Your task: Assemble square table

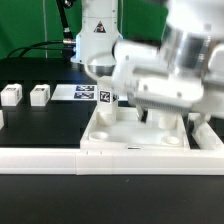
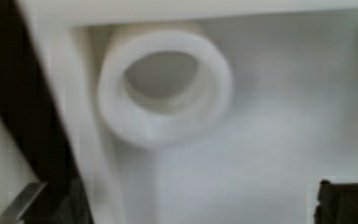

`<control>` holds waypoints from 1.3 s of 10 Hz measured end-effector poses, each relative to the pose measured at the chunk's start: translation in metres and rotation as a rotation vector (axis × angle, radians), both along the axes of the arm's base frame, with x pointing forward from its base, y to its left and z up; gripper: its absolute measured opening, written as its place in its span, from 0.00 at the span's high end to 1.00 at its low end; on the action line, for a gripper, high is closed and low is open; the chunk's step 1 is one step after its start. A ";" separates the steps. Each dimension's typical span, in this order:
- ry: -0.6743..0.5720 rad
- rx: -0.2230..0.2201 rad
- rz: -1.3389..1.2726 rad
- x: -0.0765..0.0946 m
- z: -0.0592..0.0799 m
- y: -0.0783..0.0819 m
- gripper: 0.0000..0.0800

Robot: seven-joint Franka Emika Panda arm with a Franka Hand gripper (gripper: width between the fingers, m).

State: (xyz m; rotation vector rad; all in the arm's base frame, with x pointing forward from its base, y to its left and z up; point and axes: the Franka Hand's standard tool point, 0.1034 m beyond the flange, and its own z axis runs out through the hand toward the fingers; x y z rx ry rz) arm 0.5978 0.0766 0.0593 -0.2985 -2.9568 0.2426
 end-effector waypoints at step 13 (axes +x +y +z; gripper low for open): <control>-0.104 -0.132 -0.861 -0.018 0.056 -0.161 0.19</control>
Offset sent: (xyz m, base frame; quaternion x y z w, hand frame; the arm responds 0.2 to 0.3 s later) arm -0.0040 -0.0996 0.0276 0.0222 -0.0257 0.1632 0.9860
